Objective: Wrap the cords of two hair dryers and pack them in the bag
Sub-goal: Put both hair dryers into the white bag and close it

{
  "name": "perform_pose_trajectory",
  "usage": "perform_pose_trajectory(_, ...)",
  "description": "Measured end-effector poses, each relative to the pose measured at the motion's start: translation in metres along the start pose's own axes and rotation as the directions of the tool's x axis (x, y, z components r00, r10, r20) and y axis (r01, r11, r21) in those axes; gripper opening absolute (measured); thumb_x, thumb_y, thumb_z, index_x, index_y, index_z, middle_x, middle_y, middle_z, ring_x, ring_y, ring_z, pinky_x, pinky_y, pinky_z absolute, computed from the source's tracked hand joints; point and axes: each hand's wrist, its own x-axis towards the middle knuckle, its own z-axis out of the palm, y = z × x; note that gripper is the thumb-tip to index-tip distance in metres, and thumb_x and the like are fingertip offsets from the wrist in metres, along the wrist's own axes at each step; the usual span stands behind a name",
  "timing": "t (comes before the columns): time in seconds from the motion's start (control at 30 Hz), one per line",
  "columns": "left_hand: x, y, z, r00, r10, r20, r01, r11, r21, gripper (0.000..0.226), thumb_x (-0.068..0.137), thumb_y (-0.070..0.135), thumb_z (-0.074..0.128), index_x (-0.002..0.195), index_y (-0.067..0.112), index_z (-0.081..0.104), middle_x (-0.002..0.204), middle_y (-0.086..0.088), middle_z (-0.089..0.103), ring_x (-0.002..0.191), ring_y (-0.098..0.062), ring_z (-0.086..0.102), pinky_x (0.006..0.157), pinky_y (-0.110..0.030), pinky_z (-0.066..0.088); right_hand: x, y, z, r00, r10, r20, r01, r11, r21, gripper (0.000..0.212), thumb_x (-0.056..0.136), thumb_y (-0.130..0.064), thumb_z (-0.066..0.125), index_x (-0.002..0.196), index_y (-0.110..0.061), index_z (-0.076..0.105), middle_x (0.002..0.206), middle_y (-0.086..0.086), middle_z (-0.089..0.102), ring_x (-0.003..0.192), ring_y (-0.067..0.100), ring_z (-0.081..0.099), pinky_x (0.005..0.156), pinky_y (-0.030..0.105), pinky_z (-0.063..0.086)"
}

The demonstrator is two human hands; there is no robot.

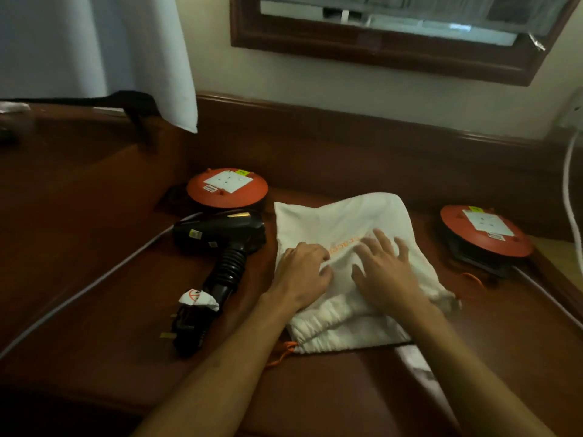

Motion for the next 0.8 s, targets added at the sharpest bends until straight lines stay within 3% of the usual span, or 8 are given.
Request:
perform_pose_trajectory(0.07,-0.007,-0.002,-0.014,0.996,-0.01,-0.093,0.014,0.999,0.043,0.028,0.096,0.034,0.058,0.116,0.019,0.07,0.125,0.003,0.067,0.118,-0.018,0.054,0.099,-0.032,0.041,-0.023,-0.029,0.005,0.992,-0.047,-0.116,0.057,0.995,0.087,0.032,0.1,-0.03,0.051,0.126,-0.018,0.065,0.144,0.006,0.057,0.147,0.029,0.036,0.12,0.055,0.018)
perform_pose_trajectory(0.13,-0.028,-0.004,-0.026,0.99,-0.052,-0.132,0.059,0.997,0.05,0.03,0.097,0.036,0.056,0.12,0.022,0.068,0.13,0.005,0.062,0.123,-0.017,0.05,0.104,-0.035,0.04,-0.037,-0.052,0.009,0.977,-0.034,-0.213,0.081,0.973,0.214,0.024,0.093,-0.022,0.056,0.106,-0.015,0.074,0.119,0.005,0.071,0.126,0.029,0.057,0.11,0.051,0.033)
perform_pose_trajectory(0.27,-0.106,-0.019,-0.029,0.996,-0.087,0.032,0.086,0.996,0.023,0.043,0.103,0.043,0.044,0.144,0.03,0.046,0.16,0.004,0.037,0.148,-0.018,0.029,0.12,-0.037,0.027,-0.037,-0.082,-0.014,0.954,0.097,-0.282,0.073,0.841,0.537,0.012,0.092,-0.013,0.061,0.092,-0.012,0.074,0.092,0.002,0.075,0.088,0.023,0.066,0.084,0.039,0.05)
perform_pose_trajectory(0.37,-0.122,-0.017,-0.029,0.995,-0.053,0.082,0.049,0.998,0.049,0.05,0.106,0.04,0.038,0.155,0.027,0.035,0.168,0.0,0.026,0.157,-0.02,0.014,0.127,-0.037,0.01,-0.024,-0.123,-0.044,0.993,0.059,-0.106,0.035,0.696,0.717,0.013,0.098,-0.018,0.059,0.1,-0.011,0.07,0.091,0.001,0.072,0.083,0.017,0.066,0.077,0.038,0.057)
perform_pose_trajectory(0.5,-0.125,-0.001,-0.047,0.997,-0.082,-0.004,0.082,0.997,-0.016,0.044,0.103,0.029,0.052,0.142,0.01,0.053,0.149,-0.012,0.052,0.141,-0.03,0.042,0.116,-0.04,0.03,0.013,-0.18,-0.044,0.982,-0.033,0.184,-0.111,0.689,0.716,0.033,0.098,-0.04,0.061,0.118,-0.014,0.061,0.11,0.005,0.069,0.092,0.019,0.062,0.074,0.031,0.049)
perform_pose_trajectory(0.63,-0.136,0.003,-0.059,1.0,-0.023,-0.016,0.023,1.0,-0.004,0.056,0.096,0.021,0.055,0.146,-0.003,0.049,0.151,-0.024,0.049,0.146,-0.039,0.039,0.121,-0.047,0.026,0.04,-0.2,-0.039,0.937,0.059,0.343,-0.333,0.437,0.835,0.043,0.09,-0.032,0.075,0.124,-0.011,0.059,0.117,0.007,0.067,0.091,0.017,0.06,0.067,0.02,0.048)
perform_pose_trajectory(0.7,-0.136,0.005,-0.061,0.999,-0.034,-0.021,0.033,0.999,-0.022,0.057,0.098,0.019,0.057,0.15,-0.001,0.044,0.155,-0.021,0.046,0.149,-0.035,0.035,0.122,-0.044,0.023,0.046,-0.203,-0.044,0.904,0.101,0.415,-0.423,0.337,0.841,0.043,0.086,-0.028,0.08,0.117,-0.01,0.055,0.112,0.008,0.065,0.082,0.015,0.06,0.066,0.022,0.049)
perform_pose_trajectory(0.8,-0.134,-0.003,-0.049,0.999,-0.013,-0.033,0.012,1.0,-0.013,0.053,0.1,0.025,0.053,0.15,0.008,0.046,0.156,-0.011,0.047,0.149,-0.027,0.035,0.123,-0.041,0.024,0.05,-0.199,-0.049,0.842,0.134,0.523,-0.54,0.209,0.815,0.048,0.085,-0.024,0.081,0.119,-0.009,0.049,0.09,0.003,0.055,0.07,0.013,0.054,0.051,0.021,0.041)
